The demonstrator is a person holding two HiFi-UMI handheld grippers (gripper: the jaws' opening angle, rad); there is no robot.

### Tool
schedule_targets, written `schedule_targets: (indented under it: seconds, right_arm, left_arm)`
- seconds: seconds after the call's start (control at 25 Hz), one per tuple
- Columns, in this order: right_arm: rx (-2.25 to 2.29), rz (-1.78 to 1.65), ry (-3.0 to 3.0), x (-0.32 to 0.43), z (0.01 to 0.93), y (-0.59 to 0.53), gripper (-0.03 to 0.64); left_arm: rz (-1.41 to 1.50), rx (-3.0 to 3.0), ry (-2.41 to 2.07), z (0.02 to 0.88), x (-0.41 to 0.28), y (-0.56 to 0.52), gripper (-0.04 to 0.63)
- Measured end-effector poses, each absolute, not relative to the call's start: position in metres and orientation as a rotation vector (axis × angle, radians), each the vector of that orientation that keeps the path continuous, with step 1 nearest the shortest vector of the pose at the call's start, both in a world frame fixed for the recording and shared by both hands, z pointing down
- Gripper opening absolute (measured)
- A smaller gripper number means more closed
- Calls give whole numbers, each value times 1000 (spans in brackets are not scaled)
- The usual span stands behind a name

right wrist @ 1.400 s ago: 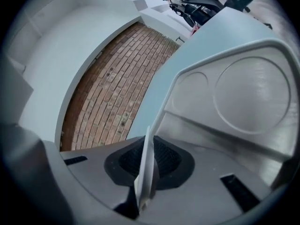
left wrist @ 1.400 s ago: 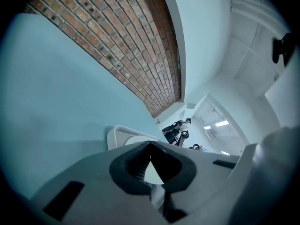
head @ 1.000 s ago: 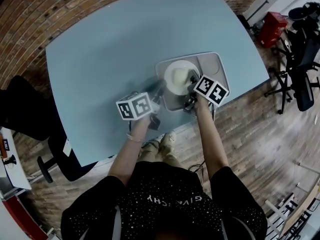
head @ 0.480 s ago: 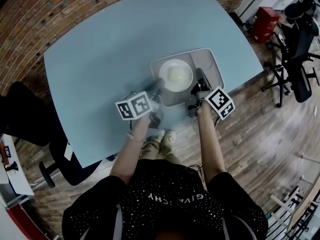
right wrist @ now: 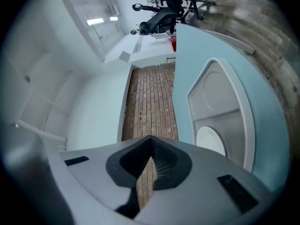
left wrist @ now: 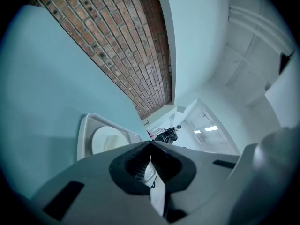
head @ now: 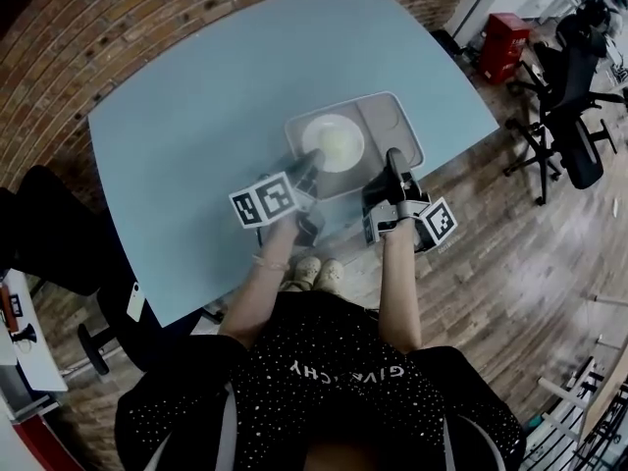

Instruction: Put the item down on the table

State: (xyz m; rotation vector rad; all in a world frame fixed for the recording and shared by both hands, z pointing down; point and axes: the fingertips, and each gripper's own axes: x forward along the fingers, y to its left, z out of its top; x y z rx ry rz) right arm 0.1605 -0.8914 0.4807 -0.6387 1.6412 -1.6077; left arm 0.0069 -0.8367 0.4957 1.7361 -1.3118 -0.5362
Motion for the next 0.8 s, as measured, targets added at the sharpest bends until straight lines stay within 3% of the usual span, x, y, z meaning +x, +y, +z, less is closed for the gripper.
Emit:
schedule_targets:
  seconds: [0.8]
  right_arm:
    - [-610, -1563, 1801, 148, 449, -880, 12]
  left_arm:
    - [-616, 1806, -1295, 465, 11, -833, 12]
